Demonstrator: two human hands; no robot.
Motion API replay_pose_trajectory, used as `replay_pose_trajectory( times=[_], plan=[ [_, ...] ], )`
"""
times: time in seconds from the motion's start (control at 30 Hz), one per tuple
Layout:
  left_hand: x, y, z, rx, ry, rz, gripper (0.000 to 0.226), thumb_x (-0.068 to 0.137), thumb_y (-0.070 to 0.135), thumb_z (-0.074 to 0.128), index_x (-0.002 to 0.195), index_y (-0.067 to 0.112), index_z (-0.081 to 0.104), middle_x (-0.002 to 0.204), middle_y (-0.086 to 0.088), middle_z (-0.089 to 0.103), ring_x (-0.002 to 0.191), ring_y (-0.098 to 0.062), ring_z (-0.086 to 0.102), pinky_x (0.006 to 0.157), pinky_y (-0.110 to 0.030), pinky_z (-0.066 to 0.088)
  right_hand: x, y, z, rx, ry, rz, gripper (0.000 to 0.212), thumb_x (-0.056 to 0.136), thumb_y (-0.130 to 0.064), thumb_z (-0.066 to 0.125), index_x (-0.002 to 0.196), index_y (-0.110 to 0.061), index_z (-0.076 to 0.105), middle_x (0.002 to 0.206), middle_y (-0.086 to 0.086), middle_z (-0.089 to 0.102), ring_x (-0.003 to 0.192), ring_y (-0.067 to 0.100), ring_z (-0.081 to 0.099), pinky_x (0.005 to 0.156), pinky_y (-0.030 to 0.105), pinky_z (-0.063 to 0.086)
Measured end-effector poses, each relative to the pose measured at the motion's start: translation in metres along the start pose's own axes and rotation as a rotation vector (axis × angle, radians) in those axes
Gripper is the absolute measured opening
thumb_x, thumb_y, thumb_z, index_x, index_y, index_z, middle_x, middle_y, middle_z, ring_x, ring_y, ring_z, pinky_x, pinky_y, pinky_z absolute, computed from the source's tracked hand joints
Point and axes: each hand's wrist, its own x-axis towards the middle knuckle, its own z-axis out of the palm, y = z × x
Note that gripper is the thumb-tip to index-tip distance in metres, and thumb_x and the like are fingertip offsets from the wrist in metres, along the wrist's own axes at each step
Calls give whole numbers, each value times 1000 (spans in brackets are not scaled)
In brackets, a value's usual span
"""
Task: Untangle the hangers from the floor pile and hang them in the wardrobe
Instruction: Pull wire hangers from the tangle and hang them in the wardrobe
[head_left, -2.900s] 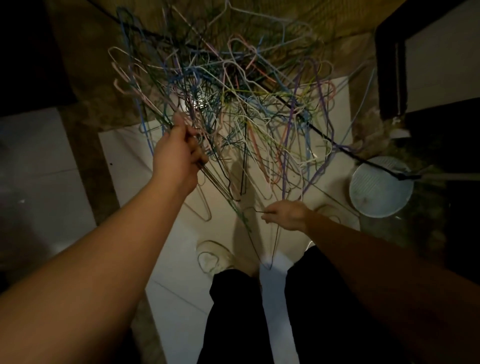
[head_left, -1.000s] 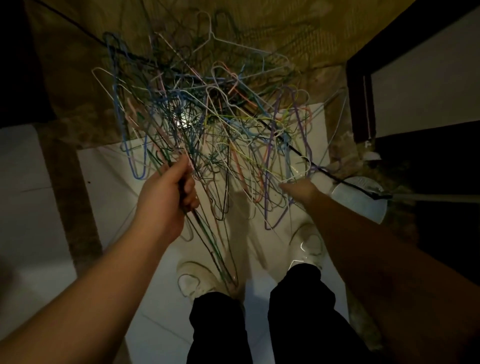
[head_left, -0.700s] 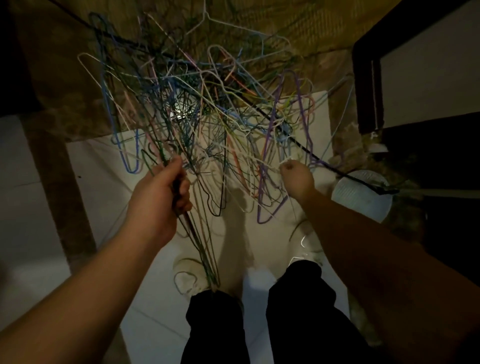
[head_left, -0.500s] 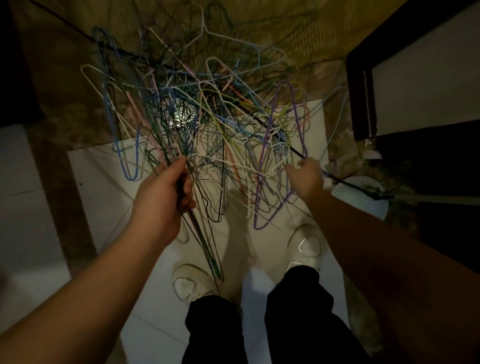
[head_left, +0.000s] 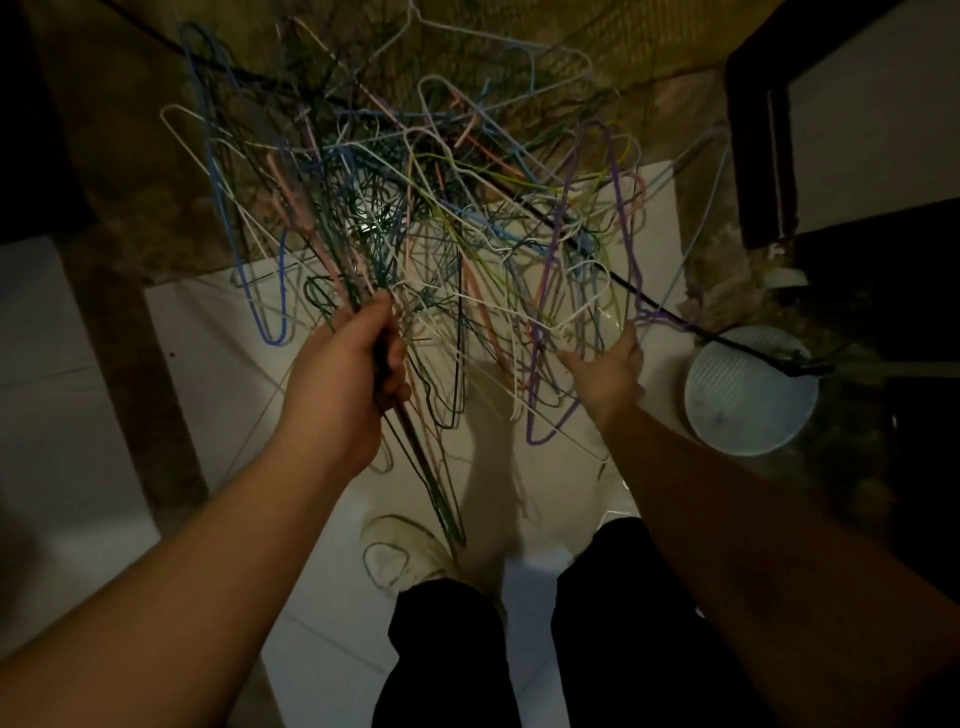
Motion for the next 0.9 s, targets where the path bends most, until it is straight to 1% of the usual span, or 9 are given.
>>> replay_pose_trajectory(
  times=[0.07,0.17,0.23,0.37,0.43,0.57,0.67,0.83,0.9],
  plan=[
    [-1,-2,-2,3,0,4,22,99,32,52,82,19,50,58,1,42,46,-14,32,44,-24,33,2,-3,-3,-38,76,-57,84,87,-33,70,152,-19,19,155,9,31,138,30,37,110,45,28],
    [-6,-2,-5,-3,0,5,23,99,33,53,82,19,49,57,2,42,45,-13,31,44,-25,32,0,-7,-16,-6,120,-112,49,93,-20,58,137,-18,38,130,0,55,116,21,55,100,36,38],
    [-13,-3,-5,-7,11,0,25,99,35,53,80,19,49,56,3,43,44,-12,32,45,-25,32,-5,-9,-31,104,131,-90,34,92,-17,55,124,-13,43,114,2,58,102,20,58,95,37,44],
    [-34,0,-6,-35,31,-16,26,97,37,56,79,20,51,56,3,43,44,-12,32,47,-26,30,-31,-22,-62,315,-22,-86,13,98,-19,51,107,-9,53,85,9,60,69,18,53,62,28,44],
    [-47,6,-7,-52,32,-21,26,97,37,56,78,20,52,56,3,43,45,-12,32,47,-27,30,-53,-34,-79,364,-107,-145,19,102,-26,47,100,-11,58,73,6,57,63,17,53,59,27,43],
    [-77,25,-8,-111,24,1,26,98,32,55,75,20,50,57,1,42,45,-13,31,47,-27,28,-109,-72,-119,497,-257,-241,23,103,-23,46,92,-7,56,71,5,51,65,15,52,67,31,48],
    [-101,43,-7,-131,31,11,26,99,29,53,74,20,50,57,0,42,44,-13,31,46,-27,30,-153,-103,-146,464,-335,-310,23,104,-26,44,92,-12,57,68,-2,44,61,10,44,61,25,43],
    [-141,80,-8,-165,16,34,23,98,28,55,77,20,54,57,1,44,46,-14,34,51,-31,31,-202,-149,-185,422,-371,-338,33,102,-31,46,100,0,56,63,-5,37,54,10,34,55,33,31],
    [-156,97,-10,-185,-9,57,21,98,28,55,79,20,54,56,2,45,46,-14,34,49,-30,31,-218,-167,-201,376,-324,-336,27,102,-32,45,99,-7,57,64,-4,39,53,11,35,51,30,32]
  ],
)
